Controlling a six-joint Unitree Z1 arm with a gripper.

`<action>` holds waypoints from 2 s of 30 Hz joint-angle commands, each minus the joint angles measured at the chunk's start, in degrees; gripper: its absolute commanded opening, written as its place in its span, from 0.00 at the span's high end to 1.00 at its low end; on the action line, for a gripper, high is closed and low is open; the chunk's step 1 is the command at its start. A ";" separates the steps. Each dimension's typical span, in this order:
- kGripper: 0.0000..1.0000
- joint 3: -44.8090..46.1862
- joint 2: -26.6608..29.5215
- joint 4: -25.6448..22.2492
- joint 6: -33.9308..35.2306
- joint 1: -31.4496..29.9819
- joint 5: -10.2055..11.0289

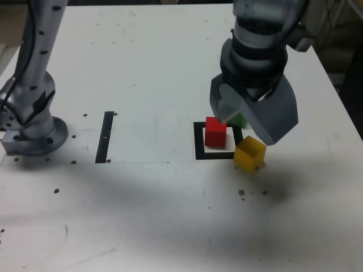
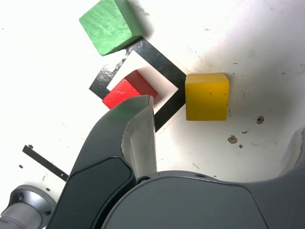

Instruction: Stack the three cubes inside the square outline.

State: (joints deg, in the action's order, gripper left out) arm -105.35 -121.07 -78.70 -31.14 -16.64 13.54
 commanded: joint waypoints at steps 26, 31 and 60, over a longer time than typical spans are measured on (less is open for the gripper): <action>0.03 -6.58 -9.89 -2.11 0.48 1.59 -3.89; 0.04 -6.74 -10.45 -2.29 0.52 2.00 -4.29; 0.67 -8.42 -13.52 -2.02 4.16 2.75 -5.67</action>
State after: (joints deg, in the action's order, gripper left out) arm -113.73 -134.46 -80.71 -27.09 -13.99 7.82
